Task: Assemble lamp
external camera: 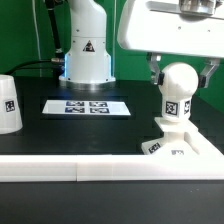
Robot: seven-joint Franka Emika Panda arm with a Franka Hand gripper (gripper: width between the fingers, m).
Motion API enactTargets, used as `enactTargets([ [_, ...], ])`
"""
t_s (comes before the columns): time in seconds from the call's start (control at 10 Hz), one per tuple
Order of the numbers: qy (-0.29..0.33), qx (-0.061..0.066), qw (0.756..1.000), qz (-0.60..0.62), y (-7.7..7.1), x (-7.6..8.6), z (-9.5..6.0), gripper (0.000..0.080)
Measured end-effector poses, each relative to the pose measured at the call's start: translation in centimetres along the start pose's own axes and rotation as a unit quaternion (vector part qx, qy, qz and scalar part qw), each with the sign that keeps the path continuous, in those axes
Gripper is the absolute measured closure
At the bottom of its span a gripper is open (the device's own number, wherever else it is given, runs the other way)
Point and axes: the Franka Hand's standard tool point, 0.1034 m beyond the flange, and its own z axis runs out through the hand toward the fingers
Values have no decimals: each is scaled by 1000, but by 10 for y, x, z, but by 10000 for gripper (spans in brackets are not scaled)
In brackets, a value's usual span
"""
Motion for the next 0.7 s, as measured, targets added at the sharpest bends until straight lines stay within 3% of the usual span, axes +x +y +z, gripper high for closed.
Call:
enactTargets([
  [0.5, -3, 1, 985, 173, 2, -1, 1, 220],
  [0.7, -32, 16, 950, 309, 4, -6, 2, 220],
])
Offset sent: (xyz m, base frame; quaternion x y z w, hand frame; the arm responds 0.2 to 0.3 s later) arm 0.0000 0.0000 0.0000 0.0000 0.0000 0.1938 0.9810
